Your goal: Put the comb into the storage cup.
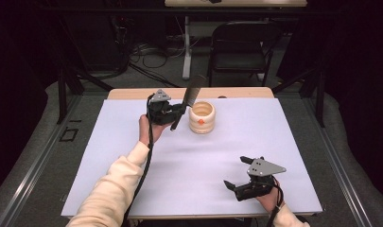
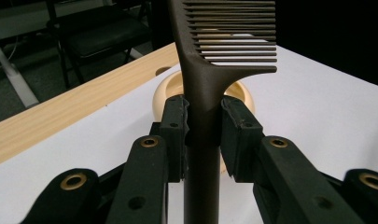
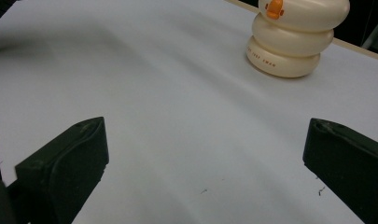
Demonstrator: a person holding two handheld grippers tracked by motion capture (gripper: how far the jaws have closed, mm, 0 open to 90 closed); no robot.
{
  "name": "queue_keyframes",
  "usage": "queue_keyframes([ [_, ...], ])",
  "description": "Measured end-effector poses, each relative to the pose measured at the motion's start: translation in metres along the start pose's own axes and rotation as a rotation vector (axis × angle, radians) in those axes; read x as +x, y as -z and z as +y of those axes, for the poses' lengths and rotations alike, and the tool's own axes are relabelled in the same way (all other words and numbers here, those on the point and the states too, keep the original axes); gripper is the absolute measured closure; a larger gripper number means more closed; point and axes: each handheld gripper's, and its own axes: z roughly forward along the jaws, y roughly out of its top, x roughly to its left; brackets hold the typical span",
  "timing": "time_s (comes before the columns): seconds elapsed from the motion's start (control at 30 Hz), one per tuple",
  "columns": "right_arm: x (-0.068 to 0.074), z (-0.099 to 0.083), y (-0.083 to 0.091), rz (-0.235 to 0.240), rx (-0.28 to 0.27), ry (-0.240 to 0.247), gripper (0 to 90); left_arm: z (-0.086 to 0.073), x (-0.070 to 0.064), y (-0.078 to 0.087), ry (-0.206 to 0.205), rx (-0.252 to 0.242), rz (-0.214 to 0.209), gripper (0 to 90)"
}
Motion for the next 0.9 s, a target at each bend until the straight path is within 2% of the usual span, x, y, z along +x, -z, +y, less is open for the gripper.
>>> queue_keyframes([
  [0.9, 0.000, 0.000, 0.000, -0.001, -0.005, -0.001, 0.0, 0.020, -0.003, -0.008, 0.006, -0.038, 0.004, 72.4],
])
